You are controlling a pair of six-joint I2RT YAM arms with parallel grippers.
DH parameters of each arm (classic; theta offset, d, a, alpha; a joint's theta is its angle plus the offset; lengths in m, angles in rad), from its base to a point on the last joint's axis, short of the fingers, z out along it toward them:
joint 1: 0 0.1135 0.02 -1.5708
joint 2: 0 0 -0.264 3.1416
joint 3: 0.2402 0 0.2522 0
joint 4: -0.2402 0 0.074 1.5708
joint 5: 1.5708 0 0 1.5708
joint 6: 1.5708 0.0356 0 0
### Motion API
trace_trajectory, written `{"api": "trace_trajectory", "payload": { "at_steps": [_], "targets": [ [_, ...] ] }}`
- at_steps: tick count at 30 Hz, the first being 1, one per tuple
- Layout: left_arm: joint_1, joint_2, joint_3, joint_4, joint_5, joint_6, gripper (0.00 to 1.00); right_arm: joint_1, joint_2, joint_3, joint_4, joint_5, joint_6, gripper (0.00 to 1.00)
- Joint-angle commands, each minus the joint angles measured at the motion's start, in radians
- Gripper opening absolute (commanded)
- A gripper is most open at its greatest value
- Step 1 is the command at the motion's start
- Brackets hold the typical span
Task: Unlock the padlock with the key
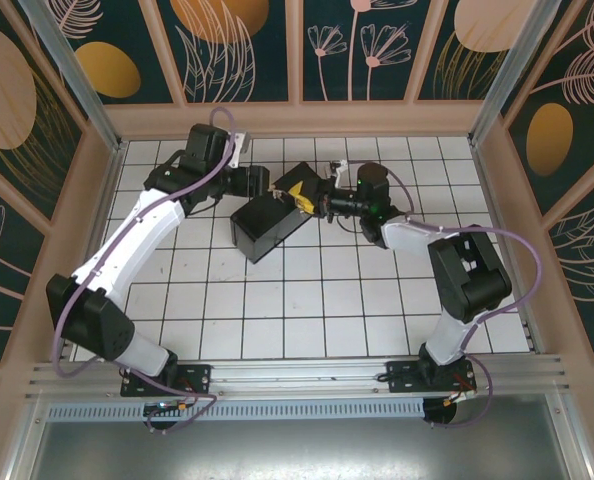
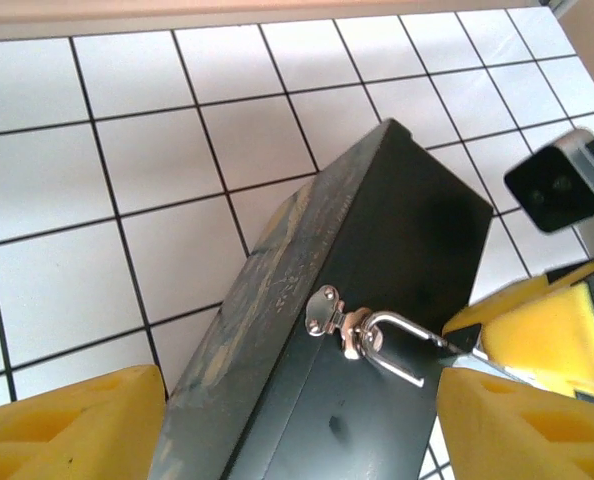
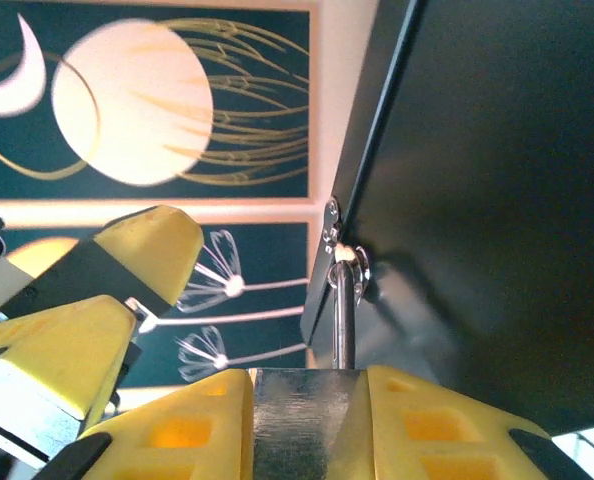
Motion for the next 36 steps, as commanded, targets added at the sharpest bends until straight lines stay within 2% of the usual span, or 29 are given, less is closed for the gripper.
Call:
{"api": "trace_trajectory", "payload": {
  "at_steps": [1, 3, 5, 8, 11, 15, 18, 22, 26, 29, 34, 36],
  "targets": [
    [0.001, 0.027, 0.078, -0.073, -0.041, 0.032, 0.73, 0.061, -0.059, -0.021, 0.242, 0.136, 0.269, 0.07],
    [0.001, 0.031, 0.096, -0.101, -0.049, 0.032, 0.73, 0.106, -0.071, -0.057, 0.321, 0.237, 0.379, 0.09],
    [0.001, 0.017, 0.091, -0.102, -0.039, 0.032, 0.73, 0.149, -0.096, -0.090, 0.325, 0.340, 0.442, 0.09],
    [-0.001, 0.000, 0.054, -0.100, -0.034, 0.034, 0.73, 0.200, -0.154, -0.103, 0.217, 0.472, 0.447, 0.10],
    [-0.011, -0.007, 0.002, -0.096, -0.059, 0.028, 0.72, 0.237, -0.197, -0.146, 0.227, 0.600, 0.531, 0.09],
    [-0.037, -0.051, -0.040, -0.104, -0.115, 0.003, 0.72, 0.309, -0.267, -0.157, 0.144, 0.761, 0.548, 0.09],
    [-0.076, -0.113, -0.078, -0.135, -0.189, -0.032, 0.74, 0.342, -0.300, -0.195, 0.131, 0.850, 0.546, 0.08],
    [-0.105, -0.199, -0.167, -0.155, -0.204, -0.074, 0.75, 0.354, -0.322, -0.308, 0.197, 0.967, 0.593, 0.07],
    [-0.163, -0.253, -0.304, -0.133, -0.244, -0.144, 0.75, 0.384, -0.302, -0.422, 0.356, 1.076, 0.665, 0.07],
    [-0.171, -0.264, -0.387, -0.058, -0.207, -0.174, 0.75, 0.402, -0.261, -0.456, 0.487, 1.143, 0.674, 0.07],
    [-0.171, -0.189, -0.341, 0.013, -0.165, -0.152, 0.76, 0.407, -0.095, -0.435, 0.759, 1.129, 0.682, 0.05],
    [-0.171, -0.156, -0.315, 0.021, -0.146, -0.133, 0.75, 0.424, -0.041, -0.431, 0.832, 1.165, 0.694, 0.05]
  ]
}}
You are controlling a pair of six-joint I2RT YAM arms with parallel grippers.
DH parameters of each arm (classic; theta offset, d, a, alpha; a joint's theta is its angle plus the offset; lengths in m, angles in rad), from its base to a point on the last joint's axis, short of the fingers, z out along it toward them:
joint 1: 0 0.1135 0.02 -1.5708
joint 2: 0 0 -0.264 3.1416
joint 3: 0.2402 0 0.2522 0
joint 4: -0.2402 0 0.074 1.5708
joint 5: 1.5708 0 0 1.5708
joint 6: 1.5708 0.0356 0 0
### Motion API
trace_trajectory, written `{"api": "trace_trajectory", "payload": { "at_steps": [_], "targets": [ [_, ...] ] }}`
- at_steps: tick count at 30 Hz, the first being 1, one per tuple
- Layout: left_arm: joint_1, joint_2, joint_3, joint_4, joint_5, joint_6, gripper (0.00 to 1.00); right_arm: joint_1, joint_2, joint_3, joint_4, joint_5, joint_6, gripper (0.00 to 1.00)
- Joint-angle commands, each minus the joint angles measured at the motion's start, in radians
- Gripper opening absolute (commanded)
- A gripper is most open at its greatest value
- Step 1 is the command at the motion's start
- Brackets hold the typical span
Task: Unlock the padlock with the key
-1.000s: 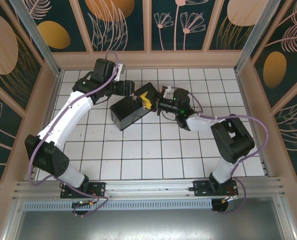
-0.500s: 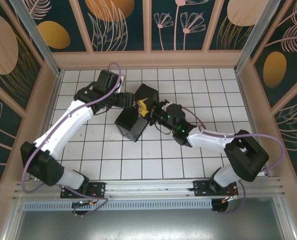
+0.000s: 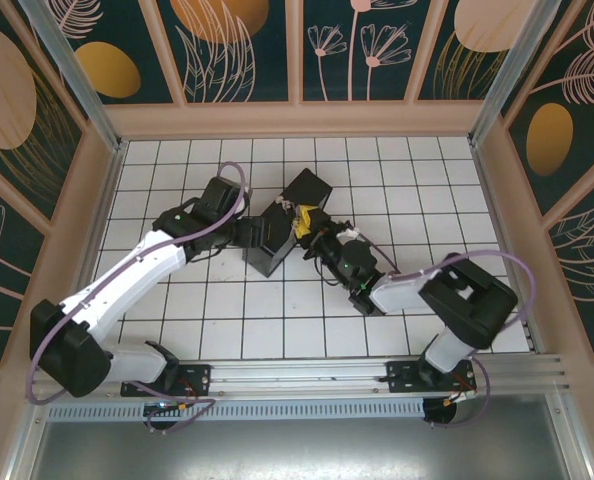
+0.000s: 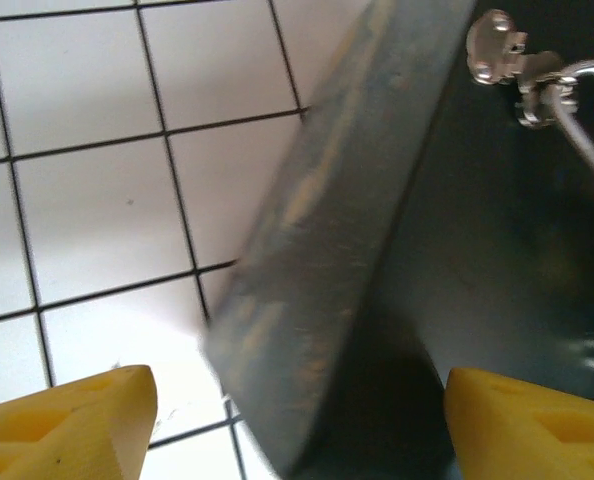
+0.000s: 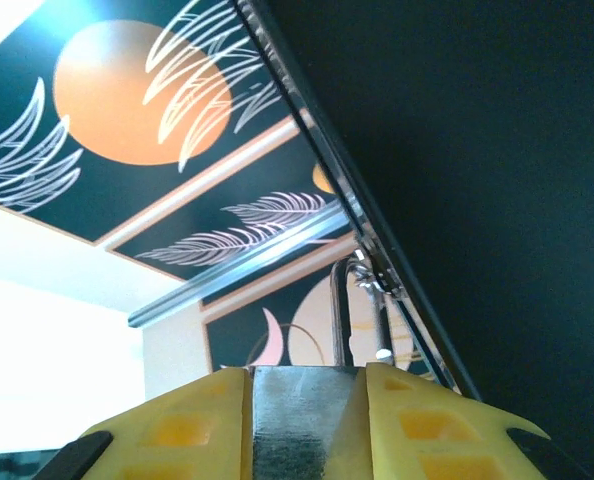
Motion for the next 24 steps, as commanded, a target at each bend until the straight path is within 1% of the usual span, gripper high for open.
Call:
{"api": "trace_trajectory", "payload": {
  "at_steps": [1, 3, 5, 7, 10, 12, 13, 17, 19, 22, 24],
  "targets": [
    [-0.003, 0.056, 0.044, 0.058, 0.053, 0.021, 0.73, 0.022, 0.088, 0.020, 0.268, 0.084, 0.035, 0.05],
    [-0.003, 0.075, 0.044, 0.064, 0.090, 0.042, 0.70, 0.017, 0.136, 0.038, 0.340, 0.095, 0.029, 0.04],
    [-0.003, 0.086, 0.044, 0.062, 0.099, 0.057, 0.70, 0.007, 0.167, 0.073, 0.345, 0.082, 0.017, 0.04],
    [-0.003, 0.093, 0.054, 0.051, 0.088, 0.073, 0.69, -0.010, 0.186, 0.115, 0.344, 0.057, -0.027, 0.04],
    [-0.003, 0.090, 0.049, 0.049, 0.103, 0.106, 0.63, -0.056, 0.230, 0.176, 0.347, -0.031, -0.089, 0.04],
    [-0.003, 0.091, 0.035, 0.056, 0.123, 0.133, 0.56, -0.074, 0.268, 0.191, 0.357, -0.056, -0.101, 0.02],
    [-0.002, 0.091, 0.023, 0.064, 0.131, 0.144, 0.54, -0.083, 0.290, 0.201, 0.364, -0.077, -0.116, 0.04],
    [-0.003, 0.094, -0.016, 0.104, 0.176, 0.192, 0.46, -0.099, 0.371, 0.214, 0.380, -0.128, -0.127, 0.03],
    [-0.002, 0.098, -0.015, 0.117, 0.181, 0.215, 0.43, -0.113, 0.395, 0.224, 0.385, -0.159, -0.156, 0.03],
    [-0.002, 0.129, 0.005, 0.102, 0.151, 0.242, 0.43, -0.147, 0.412, 0.263, 0.384, -0.241, -0.228, 0.02],
    [-0.002, 0.141, 0.001, 0.107, 0.156, 0.247, 0.41, -0.166, 0.420, 0.280, 0.374, -0.299, -0.277, 0.02]
  ]
}}
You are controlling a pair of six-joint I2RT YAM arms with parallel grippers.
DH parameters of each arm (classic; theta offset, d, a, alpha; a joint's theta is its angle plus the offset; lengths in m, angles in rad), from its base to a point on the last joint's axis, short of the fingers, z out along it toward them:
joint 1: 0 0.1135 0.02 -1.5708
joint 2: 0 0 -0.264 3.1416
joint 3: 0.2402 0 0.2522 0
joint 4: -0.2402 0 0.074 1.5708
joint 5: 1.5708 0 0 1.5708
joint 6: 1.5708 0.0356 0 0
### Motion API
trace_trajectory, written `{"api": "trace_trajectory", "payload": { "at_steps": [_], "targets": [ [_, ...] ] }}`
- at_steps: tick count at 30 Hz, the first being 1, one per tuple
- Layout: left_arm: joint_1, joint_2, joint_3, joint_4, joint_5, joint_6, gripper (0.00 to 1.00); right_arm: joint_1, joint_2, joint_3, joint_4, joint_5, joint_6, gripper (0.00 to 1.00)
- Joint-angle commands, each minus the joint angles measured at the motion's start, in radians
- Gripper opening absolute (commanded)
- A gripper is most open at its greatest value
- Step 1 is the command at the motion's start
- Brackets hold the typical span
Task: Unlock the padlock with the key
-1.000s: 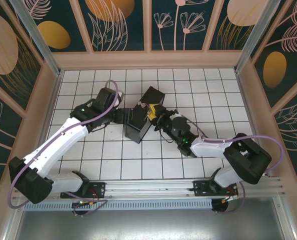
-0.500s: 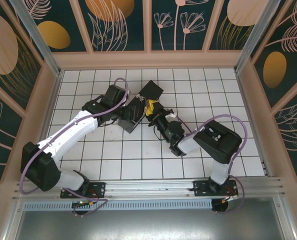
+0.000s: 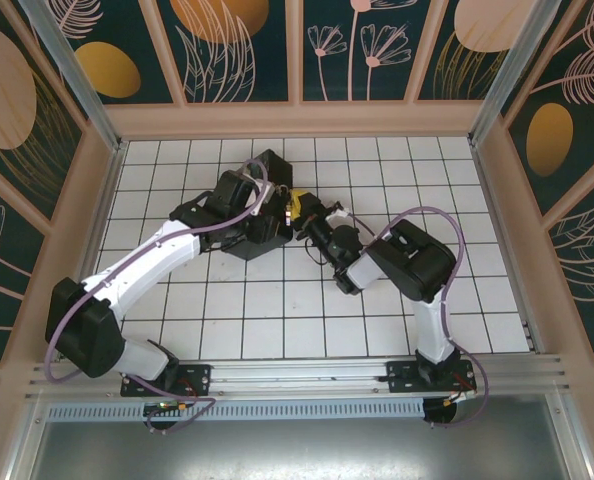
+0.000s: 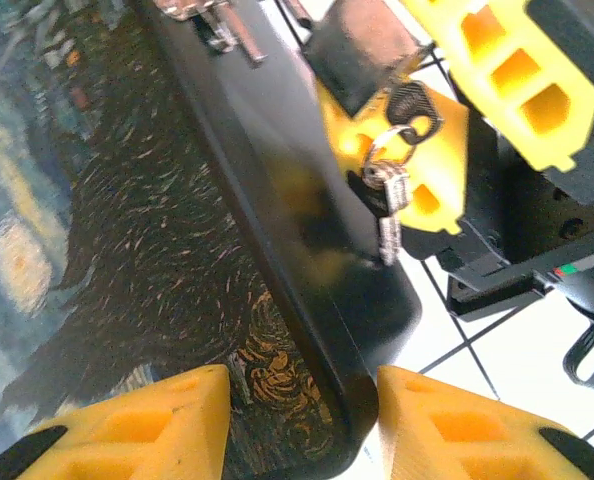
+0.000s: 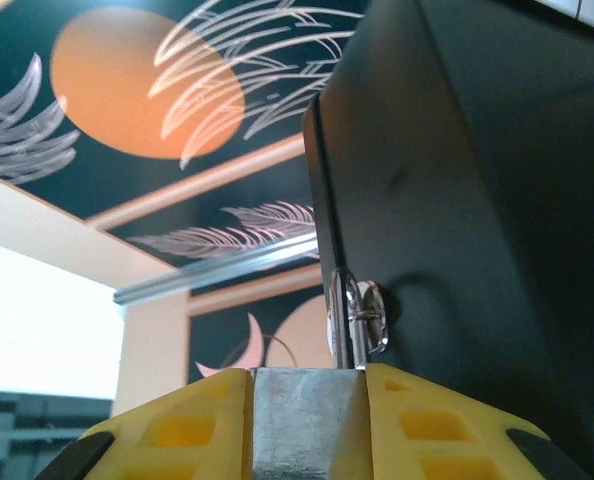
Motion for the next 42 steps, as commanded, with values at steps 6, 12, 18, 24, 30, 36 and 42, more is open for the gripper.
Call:
{"api": "trace_trajectory", "payload": {
  "at_steps": [6, 12, 18, 24, 30, 36, 42],
  "targets": [
    [-0.005, 0.013, -0.037, -0.013, 0.033, 0.024, 0.44, -0.062, 0.101, 0.104, 0.101, -0.219, -0.154, 0.00],
    [0.089, -0.038, 0.004, 0.005, 0.101, -0.067, 0.56, -0.097, 0.162, 0.110, 0.107, -0.278, -0.182, 0.00],
    [0.130, 0.140, 0.132, -0.009, -0.112, -0.119, 0.65, -0.159, 0.212, 0.144, 0.109, -0.374, -0.229, 0.00],
    [0.133, 0.400, 0.286, -0.033, -0.362, -0.155, 0.64, -0.175, 0.276, 0.201, 0.113, -0.416, -0.237, 0.01],
    [0.139, 0.503, 0.283, -0.014, -0.433, -0.125, 0.68, -0.201, 0.362, 0.314, 0.115, -0.462, -0.202, 0.03],
    [0.140, 0.509, 0.204, 0.038, -0.311, -0.059, 0.59, -0.237, 0.433, 0.436, 0.109, -0.520, -0.145, 0.24],
    [0.143, 0.497, 0.188, 0.052, -0.313, -0.037, 0.57, -0.276, 0.418, 0.388, 0.089, -0.554, -0.163, 0.34]
  ]
}}
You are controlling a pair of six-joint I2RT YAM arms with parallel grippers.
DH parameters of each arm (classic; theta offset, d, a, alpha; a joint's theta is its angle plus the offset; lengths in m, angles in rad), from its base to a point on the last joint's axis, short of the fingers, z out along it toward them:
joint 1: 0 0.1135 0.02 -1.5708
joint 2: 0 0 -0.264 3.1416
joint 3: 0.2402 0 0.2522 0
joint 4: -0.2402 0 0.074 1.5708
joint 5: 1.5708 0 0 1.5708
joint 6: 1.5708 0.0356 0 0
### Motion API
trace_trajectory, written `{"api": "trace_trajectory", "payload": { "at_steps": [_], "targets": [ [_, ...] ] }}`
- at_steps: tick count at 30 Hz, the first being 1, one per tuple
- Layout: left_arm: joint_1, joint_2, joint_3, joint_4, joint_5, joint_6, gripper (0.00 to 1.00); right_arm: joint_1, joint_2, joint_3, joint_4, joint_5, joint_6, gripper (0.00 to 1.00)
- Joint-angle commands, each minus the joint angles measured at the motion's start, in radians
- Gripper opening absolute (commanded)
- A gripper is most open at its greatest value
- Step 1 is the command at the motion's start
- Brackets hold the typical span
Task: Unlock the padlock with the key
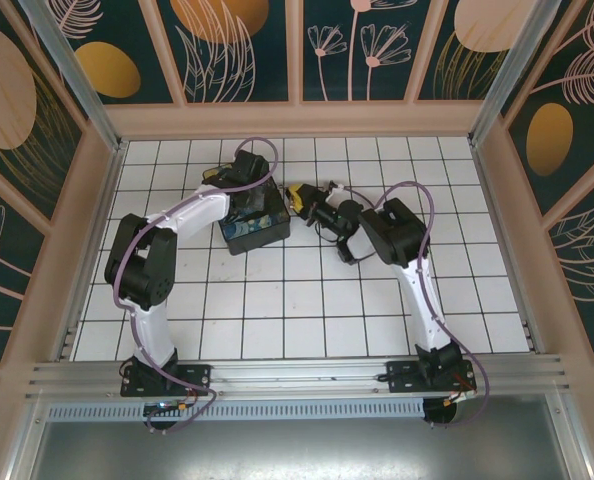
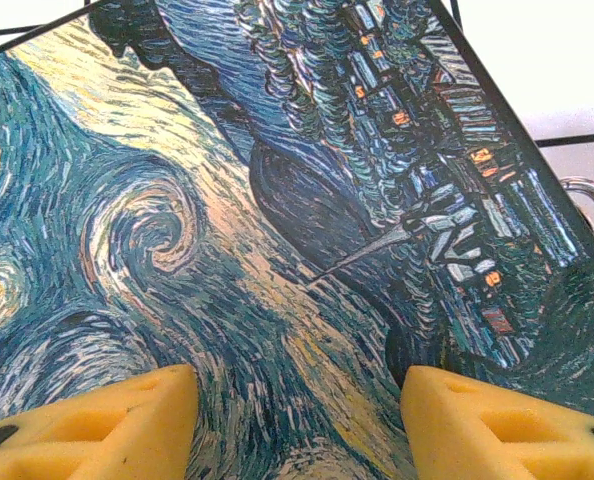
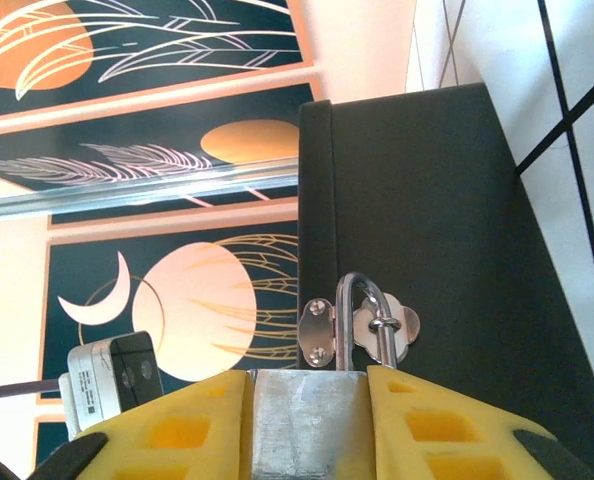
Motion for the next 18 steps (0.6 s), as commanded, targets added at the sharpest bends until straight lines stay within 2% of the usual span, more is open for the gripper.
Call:
{"api": "trace_trajectory", "payload": {
  "at_steps": [1, 3, 8, 12, 15, 18],
  "targets": [
    [0.005, 0.032, -0.047, -0.097, 0.039, 0.050, 0.58, -0.034, -0.010, -0.013, 0.115, -0.031, -0.018, 0.38],
    [0.005, 0.031, -0.046, -0.095, 0.036, 0.054, 0.57, -0.046, -0.020, -0.017, 0.107, -0.066, -0.045, 0.45],
    [0.009, 0.026, -0.064, -0.092, 0.032, 0.067, 0.57, -0.068, -0.070, -0.068, 0.087, -0.119, -0.118, 0.54],
    [0.019, 0.021, -0.087, -0.078, 0.037, 0.077, 0.57, -0.083, -0.114, -0.114, 0.038, -0.152, -0.174, 0.54],
    [0.024, 0.007, -0.103, -0.066, 0.050, 0.078, 0.57, -0.100, -0.200, -0.161, -0.086, -0.170, -0.309, 0.52],
    [0.028, 0.004, -0.115, -0.058, 0.070, 0.099, 0.57, -0.114, -0.311, -0.144, -0.367, -0.201, -0.546, 0.49]
  ]
}}
